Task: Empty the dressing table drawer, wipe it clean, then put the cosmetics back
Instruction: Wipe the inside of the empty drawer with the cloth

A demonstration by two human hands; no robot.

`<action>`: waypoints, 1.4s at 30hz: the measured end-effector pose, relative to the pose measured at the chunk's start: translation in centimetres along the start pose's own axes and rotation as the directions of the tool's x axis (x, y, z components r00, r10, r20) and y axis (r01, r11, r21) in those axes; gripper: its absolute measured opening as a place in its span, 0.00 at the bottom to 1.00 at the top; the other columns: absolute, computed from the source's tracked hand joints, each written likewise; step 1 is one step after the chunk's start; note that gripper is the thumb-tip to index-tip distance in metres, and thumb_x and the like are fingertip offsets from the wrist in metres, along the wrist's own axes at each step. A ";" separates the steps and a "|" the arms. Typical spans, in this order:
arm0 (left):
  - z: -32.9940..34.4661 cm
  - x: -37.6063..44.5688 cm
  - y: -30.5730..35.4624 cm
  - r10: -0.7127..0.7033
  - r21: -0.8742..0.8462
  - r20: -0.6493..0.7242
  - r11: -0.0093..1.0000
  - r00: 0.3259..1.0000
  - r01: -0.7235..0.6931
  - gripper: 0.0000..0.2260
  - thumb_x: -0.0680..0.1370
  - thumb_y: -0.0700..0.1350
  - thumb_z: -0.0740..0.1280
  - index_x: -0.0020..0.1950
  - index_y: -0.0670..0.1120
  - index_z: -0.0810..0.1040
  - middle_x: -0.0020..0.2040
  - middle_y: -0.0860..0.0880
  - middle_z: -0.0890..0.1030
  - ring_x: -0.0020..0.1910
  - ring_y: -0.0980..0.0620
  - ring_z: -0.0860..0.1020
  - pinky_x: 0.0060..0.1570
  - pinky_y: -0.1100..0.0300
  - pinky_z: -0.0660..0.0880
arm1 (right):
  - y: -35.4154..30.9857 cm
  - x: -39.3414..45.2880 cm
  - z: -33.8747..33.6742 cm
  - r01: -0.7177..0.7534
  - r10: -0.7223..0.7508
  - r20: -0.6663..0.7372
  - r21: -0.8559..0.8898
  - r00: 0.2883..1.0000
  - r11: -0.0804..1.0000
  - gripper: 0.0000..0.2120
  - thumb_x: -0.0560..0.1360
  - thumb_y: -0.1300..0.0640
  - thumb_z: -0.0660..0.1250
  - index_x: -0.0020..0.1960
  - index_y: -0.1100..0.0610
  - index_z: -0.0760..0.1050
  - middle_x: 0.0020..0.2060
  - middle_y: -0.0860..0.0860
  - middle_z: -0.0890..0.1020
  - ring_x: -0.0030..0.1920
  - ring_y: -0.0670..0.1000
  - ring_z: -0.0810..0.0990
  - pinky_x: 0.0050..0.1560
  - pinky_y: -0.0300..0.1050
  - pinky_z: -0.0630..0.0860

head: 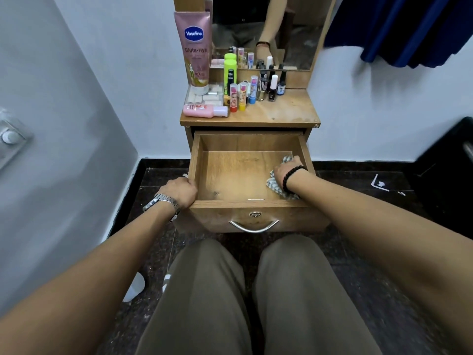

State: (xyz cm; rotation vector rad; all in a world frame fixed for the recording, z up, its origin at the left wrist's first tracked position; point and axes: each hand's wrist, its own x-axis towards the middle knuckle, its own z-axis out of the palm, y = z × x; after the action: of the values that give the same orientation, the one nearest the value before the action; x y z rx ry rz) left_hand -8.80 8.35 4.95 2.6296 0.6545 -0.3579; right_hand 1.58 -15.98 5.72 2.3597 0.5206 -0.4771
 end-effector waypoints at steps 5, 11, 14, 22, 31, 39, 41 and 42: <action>0.2 0.1 -0.1 0.007 0.007 -0.006 1.000 1.000 -0.007 0.21 0.79 0.51 0.49 0.64 0.43 0.73 0.63 0.36 0.74 0.60 0.35 0.73 0.59 0.49 0.70 | -0.1 -2.0 -0.4 0.141 -0.139 0.086 -0.016 0.987 0.990 0.11 0.78 0.60 0.62 0.56 0.63 0.77 0.57 0.56 0.80 0.55 0.57 0.80 0.52 0.48 0.75; -0.2 0.0 -0.2 0.019 0.011 -0.012 1.000 1.000 -0.019 0.21 0.80 0.51 0.49 0.63 0.43 0.73 0.62 0.37 0.75 0.60 0.35 0.74 0.59 0.49 0.70 | 1.9 -1.7 -0.5 0.035 -0.196 0.233 0.556 0.953 0.830 0.05 0.72 0.62 0.60 0.42 0.63 0.74 0.39 0.59 0.79 0.28 0.53 0.75 0.25 0.40 0.71; -0.2 -0.1 0.0 0.030 -0.003 -0.001 1.000 1.000 -0.030 0.21 0.80 0.51 0.49 0.63 0.42 0.73 0.62 0.37 0.75 0.59 0.36 0.74 0.57 0.50 0.70 | 3.3 -1.8 -1.3 -0.019 -0.220 0.108 0.929 0.970 0.370 0.03 0.72 0.62 0.60 0.45 0.59 0.72 0.33 0.54 0.73 0.25 0.49 0.70 0.24 0.38 0.66; -0.1 -0.1 0.0 0.060 0.003 -0.001 0.998 0.998 -0.060 0.18 0.81 0.46 0.50 0.61 0.38 0.73 0.61 0.37 0.75 0.59 0.37 0.73 0.57 0.51 0.70 | -6.4 -2.0 -6.1 -0.230 -0.421 0.013 0.852 0.907 -0.470 0.13 0.83 0.52 0.53 0.42 0.54 0.70 0.28 0.47 0.80 0.28 0.45 0.79 0.35 0.40 0.77; -0.2 0.4 -0.7 0.116 0.003 0.020 0.993 0.993 -0.116 0.16 0.81 0.43 0.51 0.60 0.39 0.74 0.62 0.37 0.75 0.60 0.37 0.73 0.55 0.52 0.70 | -13.0 1.2 -9.7 -0.166 -0.298 -0.017 0.799 0.955 -0.579 0.13 0.79 0.42 0.58 0.56 0.50 0.72 0.61 0.52 0.74 0.53 0.50 0.75 0.53 0.50 0.72; -1.0 -1.2 0.3 0.075 -0.048 0.009 0.996 0.997 -0.075 0.16 0.79 0.45 0.55 0.61 0.39 0.74 0.61 0.34 0.75 0.60 0.35 0.73 0.55 0.51 0.70 | -13.5 -2.1 -11.1 -0.027 -0.158 -0.038 0.921 0.987 -0.388 0.23 0.83 0.57 0.56 0.75 0.60 0.55 0.69 0.56 0.69 0.69 0.54 0.69 0.55 0.37 0.68; -1.2 -1.6 0.5 0.073 -0.049 0.004 0.996 0.997 -0.073 0.16 0.79 0.44 0.55 0.61 0.38 0.74 0.62 0.34 0.75 0.61 0.35 0.72 0.57 0.49 0.69 | -13.7 -1.9 -11.2 -0.018 -0.146 -0.037 0.933 0.989 -0.359 0.22 0.82 0.59 0.57 0.74 0.61 0.57 0.68 0.57 0.71 0.67 0.55 0.70 0.46 0.34 0.69; -1.2 -1.7 0.6 0.075 -0.051 -0.003 0.996 0.997 -0.075 0.16 0.80 0.44 0.55 0.62 0.38 0.74 0.62 0.35 0.74 0.61 0.35 0.72 0.58 0.48 0.69 | -13.6 -1.4 -11.4 -0.015 -0.145 -0.043 0.927 0.989 -0.374 0.21 0.82 0.61 0.57 0.73 0.63 0.58 0.68 0.57 0.71 0.66 0.55 0.71 0.41 0.32 0.69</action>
State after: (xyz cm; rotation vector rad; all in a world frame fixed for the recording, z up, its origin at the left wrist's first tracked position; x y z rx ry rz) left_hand -9.76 7.75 6.75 2.5976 0.5564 -0.3140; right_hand -3.95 0.86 7.30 3.9770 -0.0169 -1.7279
